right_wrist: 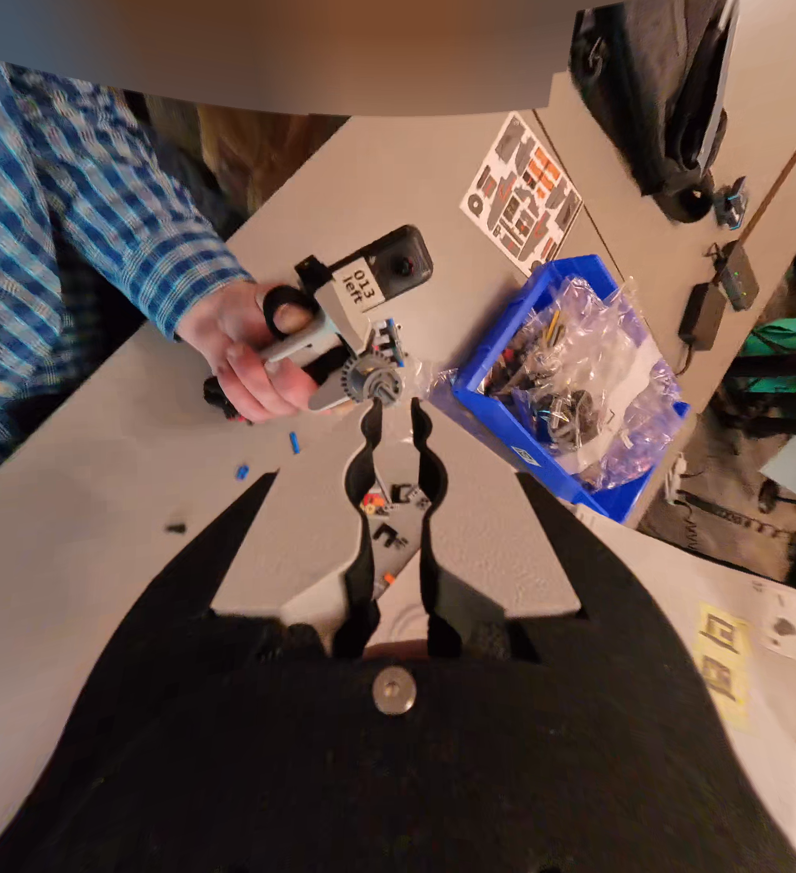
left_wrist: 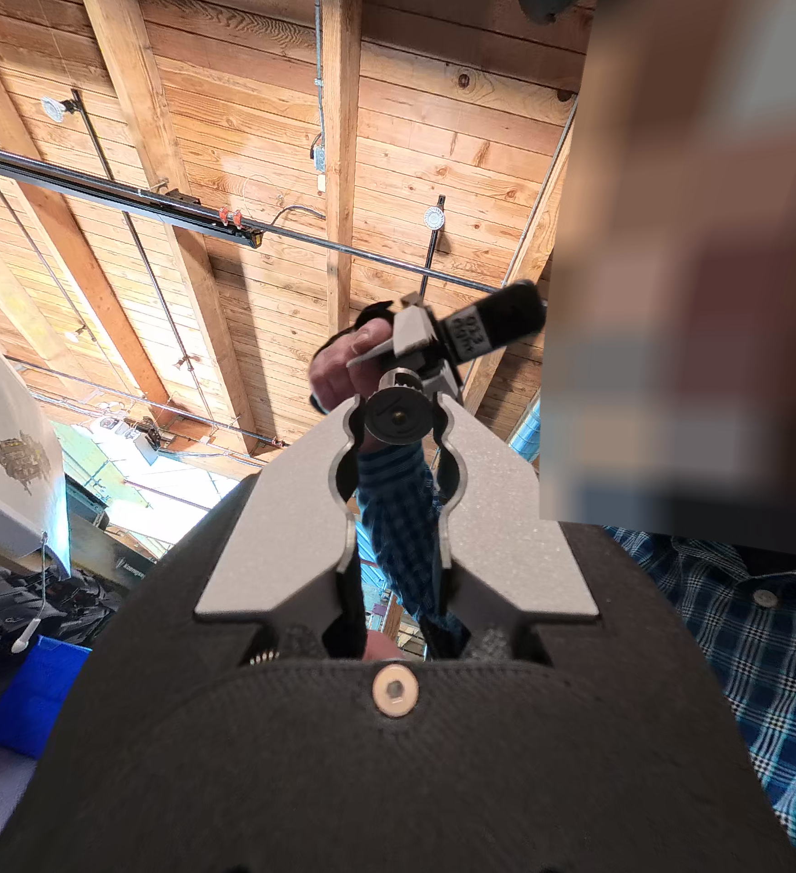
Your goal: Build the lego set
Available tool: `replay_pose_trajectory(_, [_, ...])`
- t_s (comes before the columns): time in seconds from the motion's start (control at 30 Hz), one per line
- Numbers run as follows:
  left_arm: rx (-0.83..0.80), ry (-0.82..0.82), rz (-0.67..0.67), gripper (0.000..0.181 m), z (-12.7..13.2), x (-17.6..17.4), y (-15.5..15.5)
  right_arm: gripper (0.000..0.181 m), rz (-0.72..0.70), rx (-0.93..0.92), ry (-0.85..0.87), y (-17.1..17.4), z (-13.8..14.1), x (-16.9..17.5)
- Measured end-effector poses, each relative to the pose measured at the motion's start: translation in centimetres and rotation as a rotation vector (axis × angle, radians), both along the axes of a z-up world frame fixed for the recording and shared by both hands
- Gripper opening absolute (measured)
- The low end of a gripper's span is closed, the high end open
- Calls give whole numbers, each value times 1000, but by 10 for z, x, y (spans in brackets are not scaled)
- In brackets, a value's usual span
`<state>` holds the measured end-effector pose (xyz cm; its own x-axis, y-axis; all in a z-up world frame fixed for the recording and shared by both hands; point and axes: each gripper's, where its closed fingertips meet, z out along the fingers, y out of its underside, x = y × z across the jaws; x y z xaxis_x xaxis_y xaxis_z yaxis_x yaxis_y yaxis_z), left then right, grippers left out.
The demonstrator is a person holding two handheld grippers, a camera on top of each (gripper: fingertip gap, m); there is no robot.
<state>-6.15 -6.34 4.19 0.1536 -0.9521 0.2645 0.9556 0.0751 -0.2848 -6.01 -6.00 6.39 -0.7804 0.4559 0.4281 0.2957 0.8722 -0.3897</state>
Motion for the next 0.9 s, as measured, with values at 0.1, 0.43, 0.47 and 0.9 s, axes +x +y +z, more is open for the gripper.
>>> replay_pose_trajectory(0.1, [1, 1, 8, 25, 0, -1, -1, 9, -7, -88, -6, -2, -2, -2])
replay_pose_trajectory(0.43, [2, 14, 18, 25, 1, 1, -2, 4, -11, -185, -14, -6, -8, -6])
replay_pose_trajectory(0.47, [2, 13, 18, 25, 1, 0, -2, 4, -9, -187, -13, -6, -8, -7])
replay_pose_trajectory(0.9, [8, 2, 13, 25, 1, -2, -3, 10, -14, -200, -10, -3, -4, -6])
